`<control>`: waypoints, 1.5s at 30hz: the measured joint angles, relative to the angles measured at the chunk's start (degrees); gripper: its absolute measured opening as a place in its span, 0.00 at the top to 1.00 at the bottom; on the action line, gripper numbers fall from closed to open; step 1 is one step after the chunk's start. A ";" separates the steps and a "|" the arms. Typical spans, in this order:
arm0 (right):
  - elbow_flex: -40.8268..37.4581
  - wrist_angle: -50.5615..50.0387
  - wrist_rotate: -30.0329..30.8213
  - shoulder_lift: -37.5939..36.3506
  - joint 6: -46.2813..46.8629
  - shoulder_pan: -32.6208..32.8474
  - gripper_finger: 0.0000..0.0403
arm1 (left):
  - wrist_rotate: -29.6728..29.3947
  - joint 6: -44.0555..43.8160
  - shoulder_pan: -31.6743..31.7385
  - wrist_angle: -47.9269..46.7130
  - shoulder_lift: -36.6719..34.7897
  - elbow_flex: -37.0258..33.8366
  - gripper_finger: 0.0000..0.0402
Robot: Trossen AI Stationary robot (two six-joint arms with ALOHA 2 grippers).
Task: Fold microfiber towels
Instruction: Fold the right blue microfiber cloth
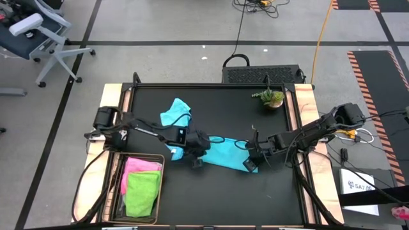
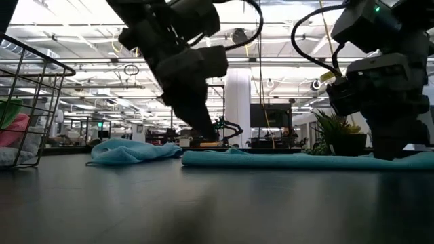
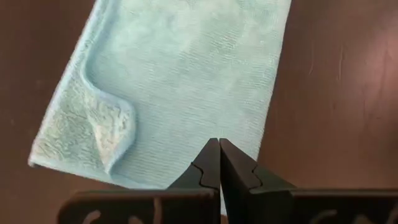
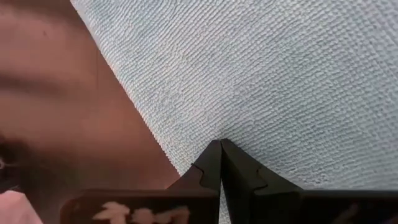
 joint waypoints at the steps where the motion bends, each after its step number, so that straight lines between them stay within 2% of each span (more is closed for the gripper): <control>1: 0.00 0.13 -0.04 0.00 0.00 -0.21 1.00 | -0.04 -0.08 -0.10 0.95 0.33 -0.02 1.00; 4: -0.02 0.52 -1.19 -0.01 0.00 -0.25 1.00 | -1.30 -0.72 -0.11 2.81 1.00 0.14 1.00; 8: -0.01 0.60 -1.51 0.00 0.43 -0.15 1.00 | -6.09 -0.60 0.24 1.95 1.40 0.07 1.00; 19: 0.00 -0.47 -1.52 -0.02 1.30 -0.15 1.00 | -7.90 1.11 2.73 1.59 3.29 -0.02 1.00; 27: 0.04 -0.89 -1.53 -0.01 1.81 -0.12 1.00 | -19.79 1.70 4.21 1.25 4.02 0.07 0.99; 31: 0.04 -0.94 -1.62 -0.02 1.97 -0.12 1.00 | -23.66 1.52 6.01 -0.52 3.34 0.07 0.99; 34: 0.04 -0.94 -1.66 -0.02 1.99 -0.12 1.00 | -23.64 -0.29 7.37 -0.74 3.01 0.06 0.98; 39: 0.02 0.35 -1.73 -0.36 1.35 -0.15 1.00 | -16.89 -3.40 8.20 0.72 0.72 0.12 0.99; 45: 0.09 5.34 -0.91 -6.57 -2.45 -2.11 1.00 | -11.82 -4.82 6.52 2.29 -2.02 0.44 0.99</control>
